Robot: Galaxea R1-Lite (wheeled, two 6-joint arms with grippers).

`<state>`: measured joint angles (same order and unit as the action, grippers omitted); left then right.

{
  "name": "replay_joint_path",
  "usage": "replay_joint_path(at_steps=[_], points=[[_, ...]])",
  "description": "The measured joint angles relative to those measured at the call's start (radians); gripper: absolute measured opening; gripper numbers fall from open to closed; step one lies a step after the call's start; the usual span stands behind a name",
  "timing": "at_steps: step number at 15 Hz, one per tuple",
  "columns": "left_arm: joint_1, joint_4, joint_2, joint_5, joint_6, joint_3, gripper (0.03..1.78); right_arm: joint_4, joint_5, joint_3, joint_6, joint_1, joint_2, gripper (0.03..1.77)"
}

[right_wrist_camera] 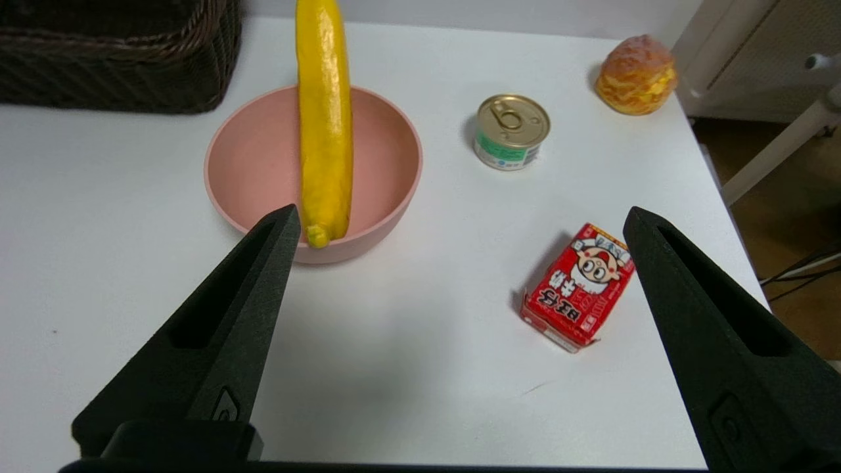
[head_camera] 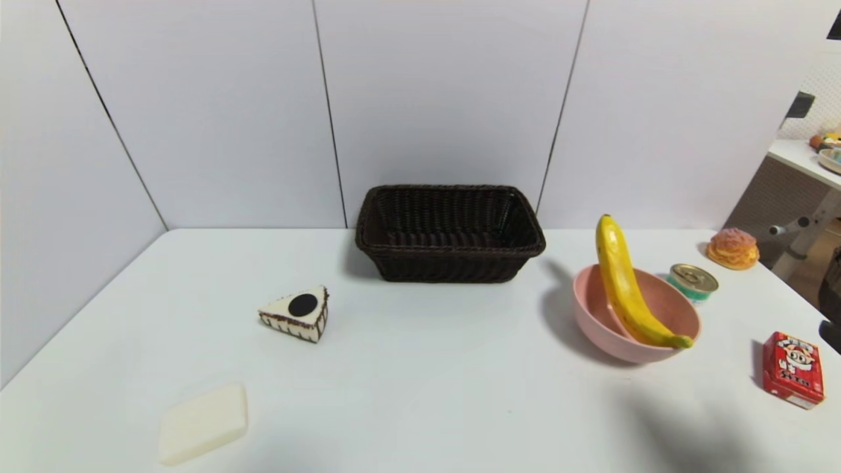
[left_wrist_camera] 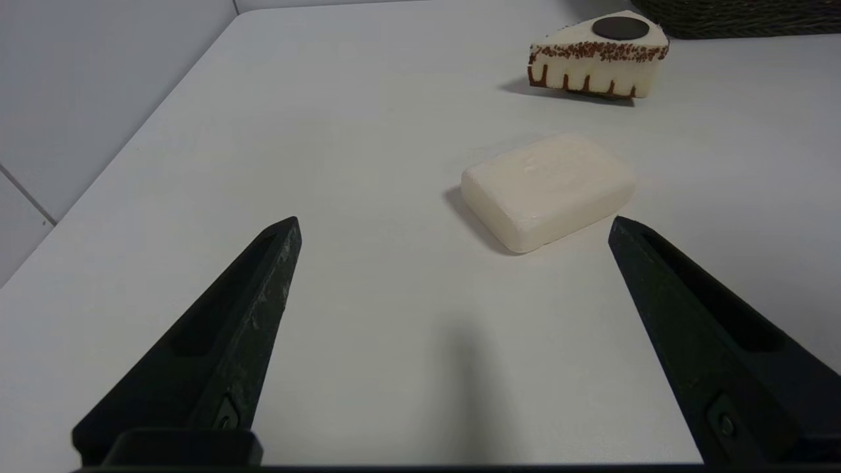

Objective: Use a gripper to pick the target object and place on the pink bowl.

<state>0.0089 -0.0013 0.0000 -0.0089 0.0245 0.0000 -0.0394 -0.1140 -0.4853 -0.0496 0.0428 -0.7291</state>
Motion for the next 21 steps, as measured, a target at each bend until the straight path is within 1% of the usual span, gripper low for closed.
replay_joint_path(at_steps=[2, 4, 9, 10, 11, 12, 14, 18, 21], points=[[0.000, 0.000, 0.000, 0.000, 0.000, 0.000, 1.69, -0.047, -0.015, 0.124, 0.025, 0.002, 0.128, 1.69], [0.000, 0.000, 0.000, 0.000, 0.000, 0.000, 1.69, -0.059, -0.020, 0.228, 0.036, 0.003, 0.248, 1.69], [0.000, 0.000, 0.000, 0.000, 0.000, 0.000, 1.69, -0.066, -0.015, 0.429, 0.026, -0.022, 0.502, 1.69], [0.000, 0.000, 0.000, 0.000, 0.000, 0.000, 1.69, -0.061, 0.001, 0.448, 0.030, -0.028, 0.545, 1.69], [0.000, 0.000, 0.000, 0.000, 0.000, 0.000, 1.69, -0.051, 0.033, 0.461, 0.029, -0.032, 0.586, 1.69], [0.000, 0.000, 0.000, 0.000, 0.000, 0.000, 1.69, -0.024, 0.069, 0.471, 0.027, -0.034, 0.627, 1.69], [0.000, 0.000, 0.000, 0.000, 0.000, 0.000, 1.69, 0.031, 0.110, 0.481, 0.035, -0.037, 0.685, 1.69], [0.000, 0.000, 0.000, 0.000, 0.000, 0.000, 1.69, 0.037, 0.108, 0.484, 0.066, -0.040, 0.723, 1.69], [0.000, 0.000, 0.000, 0.000, 0.000, 0.000, 1.69, 0.037, 0.109, 0.485, 0.063, -0.040, 0.729, 1.69]])
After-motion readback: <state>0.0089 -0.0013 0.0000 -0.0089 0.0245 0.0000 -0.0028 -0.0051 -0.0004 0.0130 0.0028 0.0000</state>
